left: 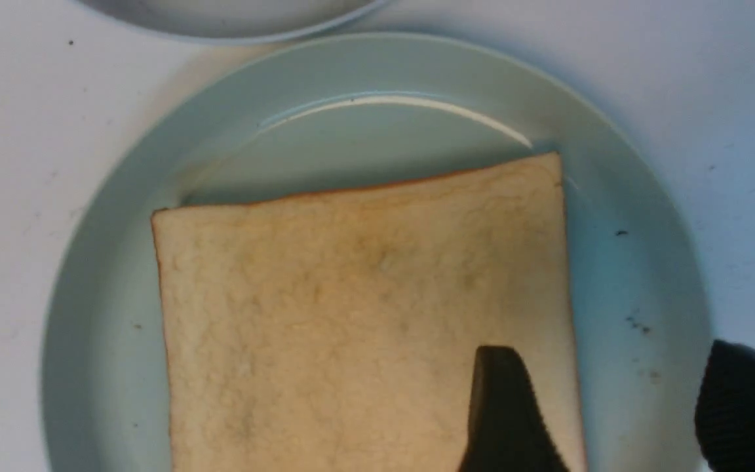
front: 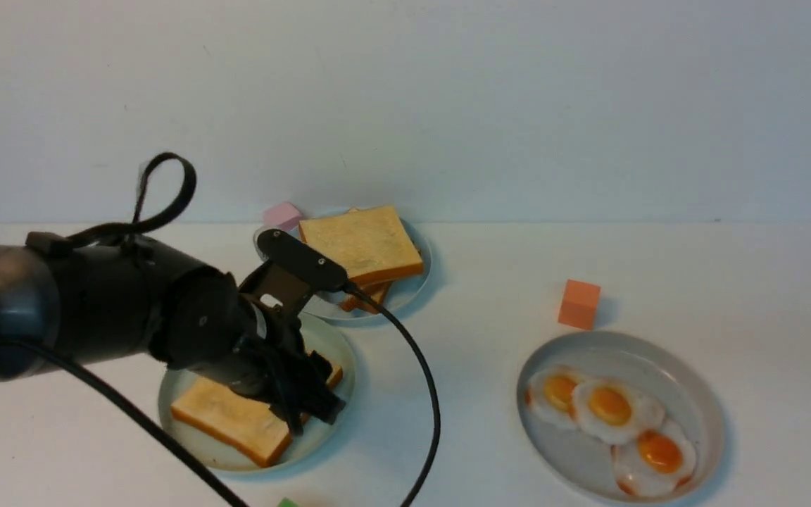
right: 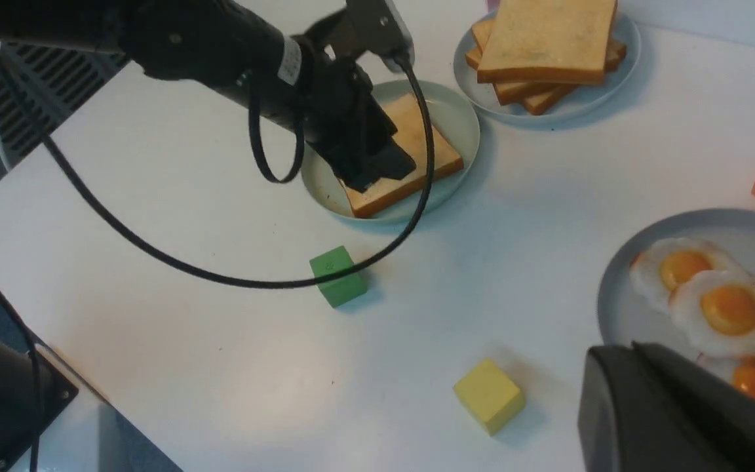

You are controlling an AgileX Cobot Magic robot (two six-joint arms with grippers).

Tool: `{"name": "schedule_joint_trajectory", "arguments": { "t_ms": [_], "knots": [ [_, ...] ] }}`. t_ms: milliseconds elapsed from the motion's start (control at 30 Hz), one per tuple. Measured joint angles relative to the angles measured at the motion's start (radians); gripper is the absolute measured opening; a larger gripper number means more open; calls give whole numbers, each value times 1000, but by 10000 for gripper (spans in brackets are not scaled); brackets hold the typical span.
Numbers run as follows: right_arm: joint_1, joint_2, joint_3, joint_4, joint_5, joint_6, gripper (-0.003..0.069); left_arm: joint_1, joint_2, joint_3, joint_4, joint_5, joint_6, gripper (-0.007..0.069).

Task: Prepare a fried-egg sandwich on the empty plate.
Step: Use the left arm to put a slice of bread into the empty plate in the middle, then use the right arm to grab a fried egg

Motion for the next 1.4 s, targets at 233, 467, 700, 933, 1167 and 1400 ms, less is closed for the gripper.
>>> {"name": "schedule_joint_trajectory", "arguments": {
  "t_ms": [233,467,700,933,1167,1400],
  "knots": [
    [0,227,-1,-71,-10,-24,51,0,-386,-4,-228,44,20,227],
    [0,544,-1,-138,-92,-137,69,0,-802,72,-304,119,30,-13],
    [0,807,-1,-268,-224,-185,225,0,-1213,317,-319,124,30,-13],
    [0,980,-75,-327,-283,-186,569,0,-1363,421,-326,109,30,-13],
    [2,1149,-172,-408,-300,-187,667,0,-1363,424,-326,102,30,-13],
    [6,1208,-188,-415,-307,-223,629,0,-1363,424,-326,101,33,-13]
  ]
}}
